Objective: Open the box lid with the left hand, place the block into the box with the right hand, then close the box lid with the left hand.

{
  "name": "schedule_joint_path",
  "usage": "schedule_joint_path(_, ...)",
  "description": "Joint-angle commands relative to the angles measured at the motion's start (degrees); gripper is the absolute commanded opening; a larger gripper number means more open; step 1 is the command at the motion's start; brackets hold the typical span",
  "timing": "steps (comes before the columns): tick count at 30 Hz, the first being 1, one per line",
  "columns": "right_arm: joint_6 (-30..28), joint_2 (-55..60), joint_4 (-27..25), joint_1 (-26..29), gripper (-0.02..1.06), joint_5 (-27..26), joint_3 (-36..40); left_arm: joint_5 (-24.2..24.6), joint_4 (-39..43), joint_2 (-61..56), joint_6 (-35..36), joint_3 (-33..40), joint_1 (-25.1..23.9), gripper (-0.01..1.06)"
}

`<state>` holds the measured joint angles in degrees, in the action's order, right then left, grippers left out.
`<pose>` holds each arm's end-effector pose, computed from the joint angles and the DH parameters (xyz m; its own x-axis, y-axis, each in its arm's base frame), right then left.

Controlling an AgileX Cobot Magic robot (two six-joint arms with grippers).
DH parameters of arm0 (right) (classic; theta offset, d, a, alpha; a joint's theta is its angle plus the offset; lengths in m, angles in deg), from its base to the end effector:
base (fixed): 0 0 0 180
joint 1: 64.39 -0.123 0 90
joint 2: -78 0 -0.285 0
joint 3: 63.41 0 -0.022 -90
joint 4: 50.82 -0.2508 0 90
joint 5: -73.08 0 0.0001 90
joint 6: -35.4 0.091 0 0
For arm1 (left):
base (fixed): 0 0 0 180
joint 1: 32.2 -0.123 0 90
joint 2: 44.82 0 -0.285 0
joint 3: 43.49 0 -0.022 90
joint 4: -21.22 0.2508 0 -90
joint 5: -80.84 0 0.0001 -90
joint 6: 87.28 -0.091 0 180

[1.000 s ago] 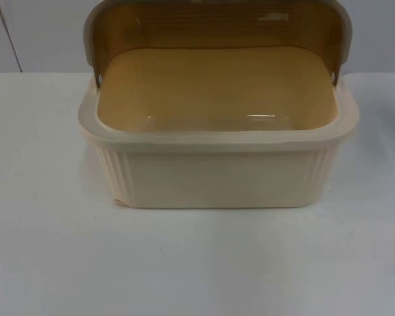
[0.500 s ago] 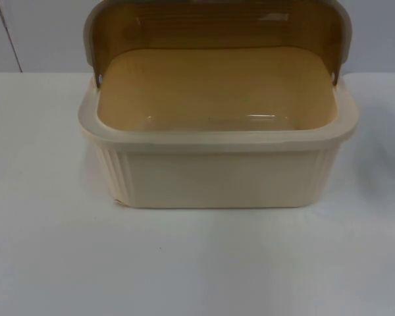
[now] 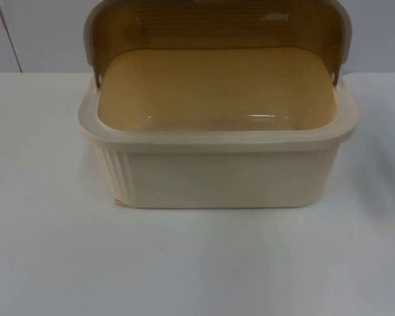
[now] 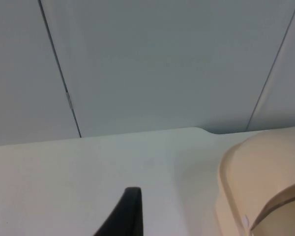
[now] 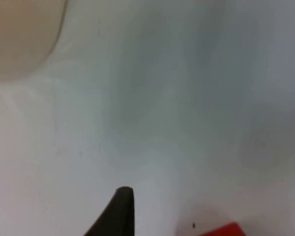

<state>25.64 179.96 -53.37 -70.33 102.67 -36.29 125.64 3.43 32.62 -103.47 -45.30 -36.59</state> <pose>0.2988 0.0331 0.1760 -0.9037 -0.2260 -0.3637 -0.2320 0.9723 -0.0275 0.2539 -0.0002 0.4415 -0.4763 0.0209 -0.8790 0.1411 0.9886 -0.0530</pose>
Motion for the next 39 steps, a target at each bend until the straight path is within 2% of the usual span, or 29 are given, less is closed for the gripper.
schedule_joint_path(1, -3.08, -0.18, 0.50, -0.13, 1.05, -1.22, 3.75, 0.28, 0.35, -0.46, 0.04, -0.01, -0.16, 1.02)
schedule_joint_path(2, -3.08, -0.18, 0.50, -0.13, 1.05, -1.22, 3.75, 0.28, 0.35, -0.46, 0.04, -0.01, -0.16, 1.02)
schedule_joint_path(6, -5.05, -0.18, 0.50, -0.13, 1.05, -7.66, 10.07, 0.28, 0.35, -0.46, 0.04, -0.01, -0.16, 1.02)
schedule_joint_path(7, -5.05, -0.18, 0.50, -0.13, 1.05, -7.66, 10.07, 0.28, 0.35, -0.46, 0.04, -0.01, -0.16, 1.02)
schedule_joint_path(10, -9.59, -0.18, 0.89, -0.13, 1.05, -9.93, 12.46, 0.28, 0.35, -0.46, 0.04, -0.01, -0.16, 1.02)
schedule_joint_path(17, -19.37, 2.32, 0.89, 0.02, 1.05, -9.47, 12.98, 0.75, 0.24, -0.46, 0.04, -0.01, -0.16, 1.02)
schedule_joint_path(26, -21.76, 5.57, 0.89, 0.02, 1.04, -8.87, 12.98, 0.82, 0.02, -0.46, 0.04, -0.01, -0.16, 1.02)
schedule_joint_path(29, -21.76, 5.57, 1.17, 0.02, 0.98, -8.64, 12.98, 0.96, 0.03, -0.46, 0.04, -0.01, -0.16, 1.02)
schedule_joint_path(31, -21.76, 5.57, 1.30, 0.02, 0.75, -8.37, 12.98, 0.96, 0.03, -0.46, 0.04, -0.01, -0.16, 1.02)
schedule_joint_path(33, -19.70, 5.57, 2.55, 0.02, 0.43, -8.61, 12.98, 0.96, 0.03, -0.46, 0.04, -0.01, -0.16, 1.02)
schedule_joint_path(35, -17.08, 5.57, 4.18, 0.02, 0.04, -8.73, 12.98, 0.96, 0.03, -0.46, 0.04, -0.01, -0.16, 1.02)
schedule_joint_path(39, -13.31, 4.83, 5.76, 0.02, 0.00, -10.10, 12.98, 0.95, -0.22, -0.46, 0.04, -0.01, -0.16, 1.02)
